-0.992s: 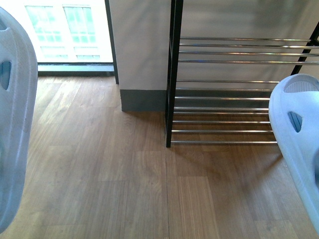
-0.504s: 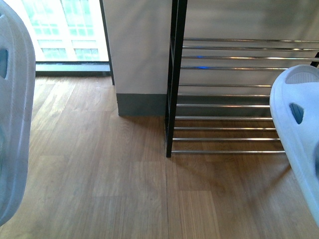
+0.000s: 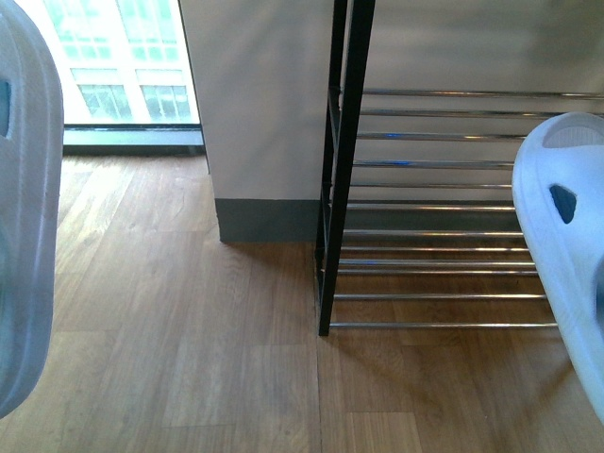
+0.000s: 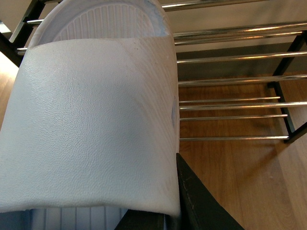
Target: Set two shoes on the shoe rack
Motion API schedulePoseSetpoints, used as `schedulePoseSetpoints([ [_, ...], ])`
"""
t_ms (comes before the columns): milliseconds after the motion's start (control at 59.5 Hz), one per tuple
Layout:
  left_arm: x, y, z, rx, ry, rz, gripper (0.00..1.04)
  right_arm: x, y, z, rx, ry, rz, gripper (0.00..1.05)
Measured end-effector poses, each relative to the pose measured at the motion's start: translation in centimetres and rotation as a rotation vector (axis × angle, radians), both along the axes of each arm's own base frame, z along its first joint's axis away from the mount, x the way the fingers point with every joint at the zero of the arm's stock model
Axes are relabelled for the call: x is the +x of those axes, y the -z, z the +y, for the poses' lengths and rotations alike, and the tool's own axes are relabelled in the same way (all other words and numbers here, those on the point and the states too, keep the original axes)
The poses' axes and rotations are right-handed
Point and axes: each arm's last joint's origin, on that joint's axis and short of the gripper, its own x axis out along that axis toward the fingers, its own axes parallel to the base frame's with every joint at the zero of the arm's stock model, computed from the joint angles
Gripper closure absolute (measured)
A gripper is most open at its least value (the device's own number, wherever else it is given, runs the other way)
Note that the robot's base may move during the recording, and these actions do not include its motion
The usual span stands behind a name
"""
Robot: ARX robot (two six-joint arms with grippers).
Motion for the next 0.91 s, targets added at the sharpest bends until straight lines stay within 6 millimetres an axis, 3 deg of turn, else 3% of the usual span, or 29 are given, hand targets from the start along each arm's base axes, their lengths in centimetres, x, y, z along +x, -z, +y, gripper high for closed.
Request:
schedulePoseSetpoints([
  [908,-0.01,0.04,0.01,0.001,0.000,0.001,1.03,-0.01,0.01,0.00,0.000,0.001,0.000,1.03],
])
